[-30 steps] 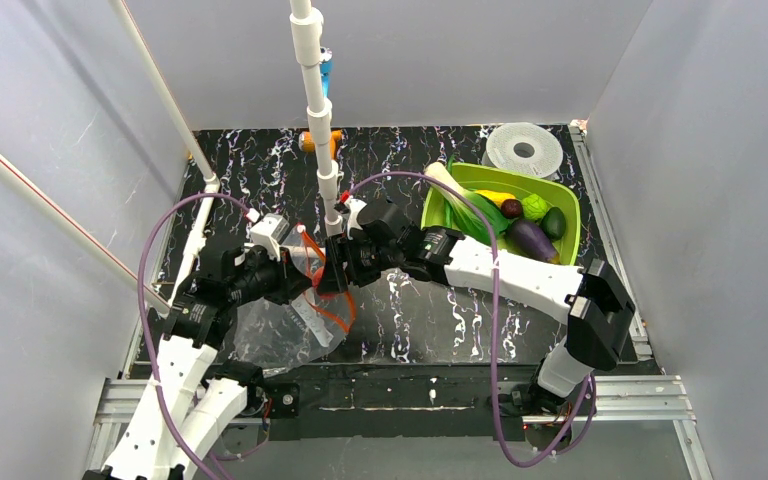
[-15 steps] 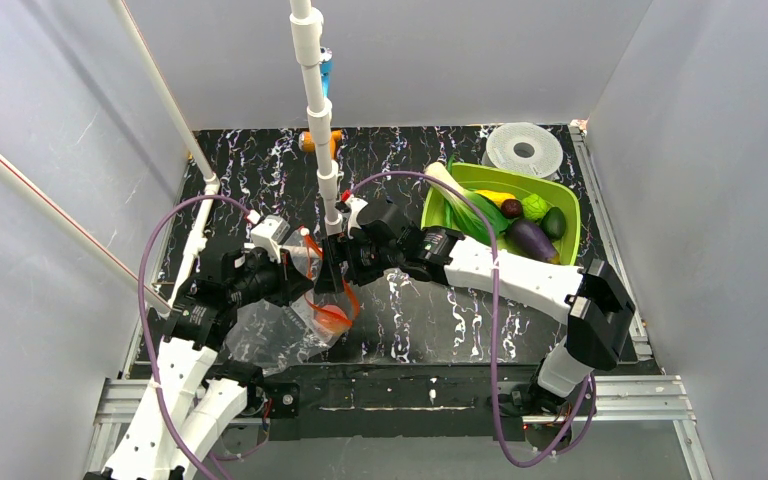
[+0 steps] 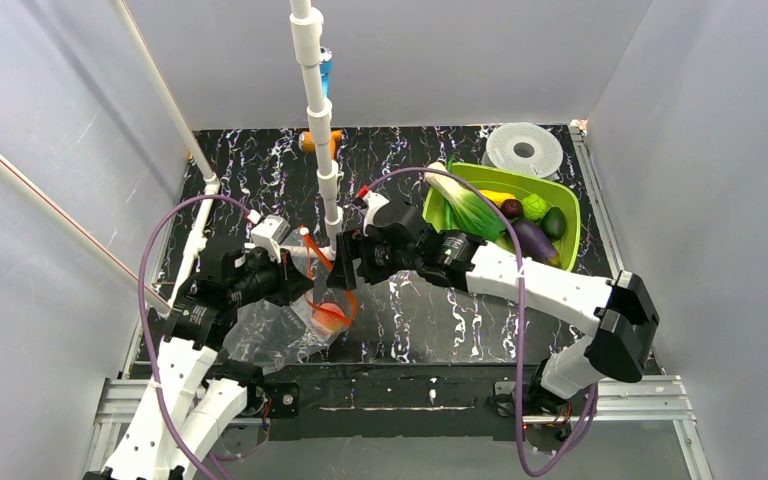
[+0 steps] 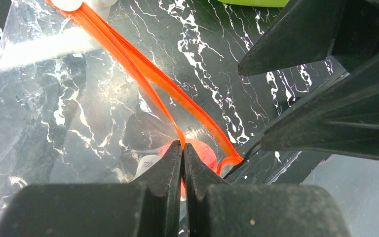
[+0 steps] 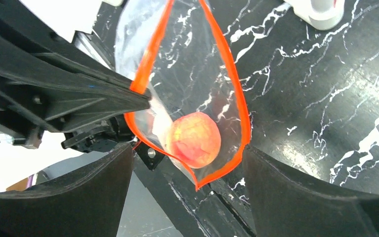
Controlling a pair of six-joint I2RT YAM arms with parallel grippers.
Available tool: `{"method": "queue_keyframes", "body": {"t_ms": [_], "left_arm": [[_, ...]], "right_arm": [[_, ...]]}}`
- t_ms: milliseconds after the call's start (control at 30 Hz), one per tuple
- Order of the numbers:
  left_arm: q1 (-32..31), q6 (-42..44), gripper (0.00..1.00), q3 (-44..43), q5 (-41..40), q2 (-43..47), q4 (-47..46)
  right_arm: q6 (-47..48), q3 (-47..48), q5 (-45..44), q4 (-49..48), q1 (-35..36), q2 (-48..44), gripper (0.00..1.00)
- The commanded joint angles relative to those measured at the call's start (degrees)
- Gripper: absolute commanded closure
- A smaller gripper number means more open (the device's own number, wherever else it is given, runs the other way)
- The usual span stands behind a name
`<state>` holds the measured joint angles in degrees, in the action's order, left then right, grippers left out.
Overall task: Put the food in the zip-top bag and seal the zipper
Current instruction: Place the fake fruit in the zipper food storage bag, then adjust the zipper food storage bag at the center of the board.
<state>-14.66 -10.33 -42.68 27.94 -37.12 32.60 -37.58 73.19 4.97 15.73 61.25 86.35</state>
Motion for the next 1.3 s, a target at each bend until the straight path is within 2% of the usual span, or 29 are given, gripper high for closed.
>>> {"method": "queue_keyframes", "body": {"t_ms": [0,267,367,533,667,733,867,1033,1267], "left_arm": [[-0.14,0.29,1.00,0.31,1.32,0.67,-0.76],[-0.17,0.30,1.00,0.43,1.25,1.55,-0.82],[-0.13,0.31,1.00,0.45,1.04,1.85,-0.96],[-0.14,0.31,1.00,0.40,1.06,1.97,-0.96],[-0.20,0.31,1.00,0.47,0.76,2.46,-0.96],[-0.18,0.19,1.00,0.40,0.41,2.66,-1.00],[-0.17,-0.04,1.00,0.31,-1.58,3.66,-0.64],[-0.15,-0.39,1.00,0.24,-5.64,6.81,-0.28],[-0.17,-0.98,1.00,0.68,-10.79,14.57,-0.43]], "right_arm": [[-1.53,-3.38,-2.15,-0.30,0.01,-1.05,0.15],[-2.89,-6.92,-1.19,-1.92,-0.08,2.10,0.28],[-3.12,-7.44,-0.28,-2.67,-0.08,3.66,0.36],[-3.91,-6.90,2.88,-4.05,-0.08,7.69,0.52],[-4.76,-6.09,5.16,-4.63,0.00,9.76,0.69],[-4.72,-5.72,5.75,-4.88,0.22,9.79,0.80],[-3.06,-3.75,3.19,-1.34,0.49,8.06,0.97],[-0.85,0.30,-1.10,4.70,1.47,2.92,0.99],[0.18,2.64,-3.70,6.73,2.20,-2.72,0.99]]}}
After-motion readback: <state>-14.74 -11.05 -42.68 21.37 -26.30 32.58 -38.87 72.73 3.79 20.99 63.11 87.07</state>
